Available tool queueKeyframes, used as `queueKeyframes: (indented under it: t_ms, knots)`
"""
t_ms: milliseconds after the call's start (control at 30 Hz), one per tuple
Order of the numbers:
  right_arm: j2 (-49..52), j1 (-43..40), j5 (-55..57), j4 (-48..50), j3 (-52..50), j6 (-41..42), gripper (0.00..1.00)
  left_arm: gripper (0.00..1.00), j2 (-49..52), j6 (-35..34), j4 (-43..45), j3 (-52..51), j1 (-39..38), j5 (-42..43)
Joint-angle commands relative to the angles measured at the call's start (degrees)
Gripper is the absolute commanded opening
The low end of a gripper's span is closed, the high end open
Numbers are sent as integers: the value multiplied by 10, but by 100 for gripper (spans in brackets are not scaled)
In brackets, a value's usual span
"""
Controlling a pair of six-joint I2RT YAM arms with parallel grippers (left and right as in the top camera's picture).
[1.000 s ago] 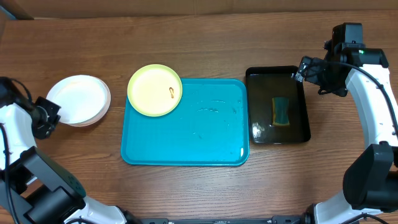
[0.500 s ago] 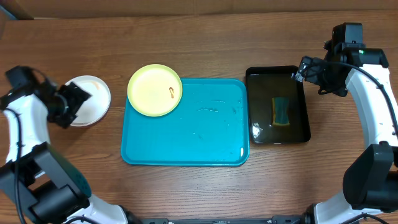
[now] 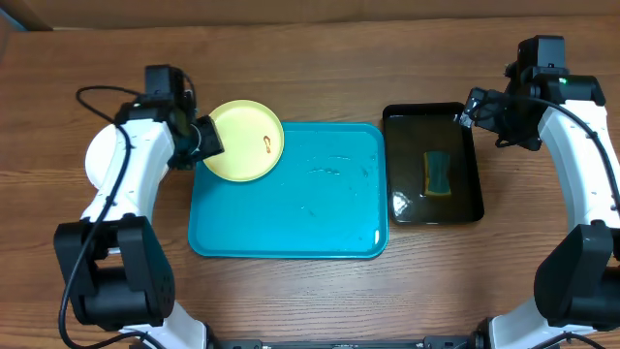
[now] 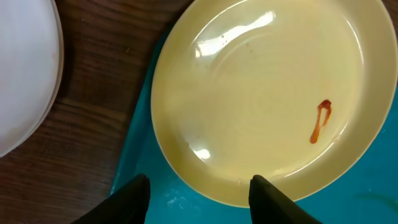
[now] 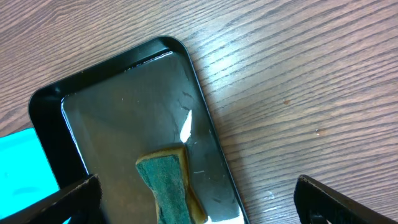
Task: Clean dirty plates on tray and stack at the side
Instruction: 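Move the left gripper to the yellow plate and grip its rim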
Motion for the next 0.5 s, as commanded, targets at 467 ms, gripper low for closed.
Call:
queueKeyframes:
  t_ms: [467]
  knots:
    - [-5,3,3,3,5,3,100,40,105,-19,20,-2,-6,-49]
